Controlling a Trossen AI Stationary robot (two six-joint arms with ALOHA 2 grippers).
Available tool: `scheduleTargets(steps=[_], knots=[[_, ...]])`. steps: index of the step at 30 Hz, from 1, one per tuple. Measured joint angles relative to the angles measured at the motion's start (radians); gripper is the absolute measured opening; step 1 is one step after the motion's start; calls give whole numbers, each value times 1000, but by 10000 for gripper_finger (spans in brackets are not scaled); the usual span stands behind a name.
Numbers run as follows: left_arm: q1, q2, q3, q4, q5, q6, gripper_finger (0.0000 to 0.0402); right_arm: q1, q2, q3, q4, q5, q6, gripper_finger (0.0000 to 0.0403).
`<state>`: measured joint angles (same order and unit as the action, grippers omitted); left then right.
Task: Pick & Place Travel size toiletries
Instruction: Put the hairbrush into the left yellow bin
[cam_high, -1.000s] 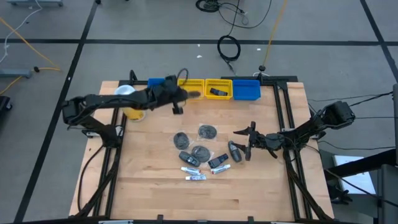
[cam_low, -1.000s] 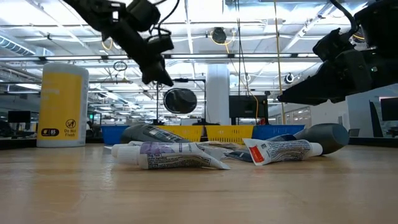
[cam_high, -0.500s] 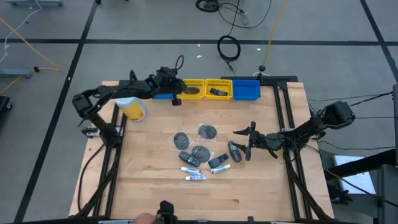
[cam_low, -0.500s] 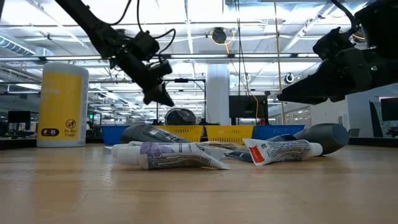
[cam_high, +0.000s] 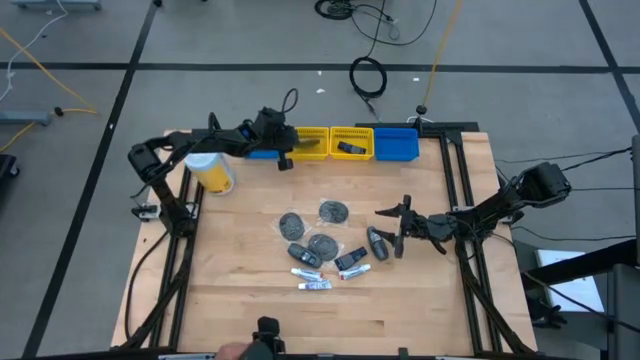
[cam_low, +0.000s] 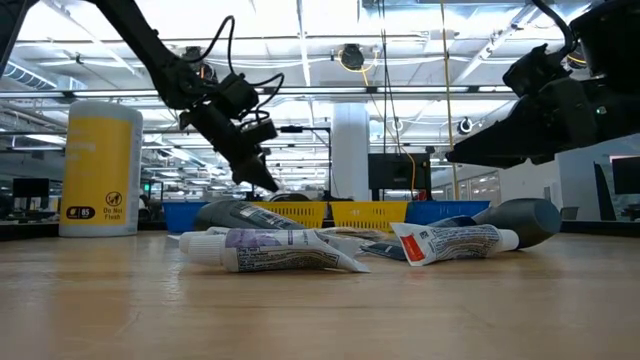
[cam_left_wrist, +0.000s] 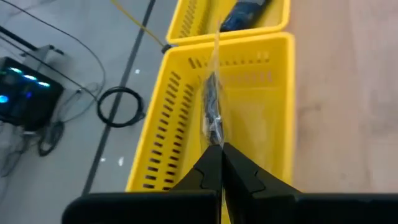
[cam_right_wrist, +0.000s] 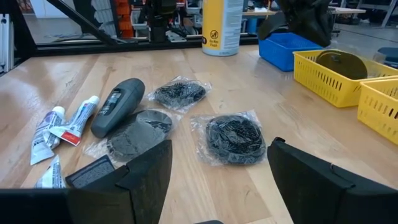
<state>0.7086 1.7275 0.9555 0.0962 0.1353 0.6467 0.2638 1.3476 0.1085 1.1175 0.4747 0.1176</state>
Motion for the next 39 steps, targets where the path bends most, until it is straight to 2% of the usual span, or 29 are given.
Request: scheduleTargets(steps=[8,12,18,22,28,33,39], knots=[[1,0,121,-208,4,1,0,-10,0,0,-18,-3,1,256],[22,0,158,-226,12,-14,2,-10,0,0,-18,-3,1,256],[69,41,162,-246,146,-56,3,-10,0,0,-18,-3,2,256],[57,56,162,-283,178,-64,1,-10,0,0,-18,-3,4,256],[5,23,162,-323,180,7,1,-10,0,0,-19,-3,8,256],[23,34,162,-281,98,23,2,-10,0,0,-20,-3,9,256],[39,36,161,-249,89,39,6,-10,0,0,-23,-4,20,256]])
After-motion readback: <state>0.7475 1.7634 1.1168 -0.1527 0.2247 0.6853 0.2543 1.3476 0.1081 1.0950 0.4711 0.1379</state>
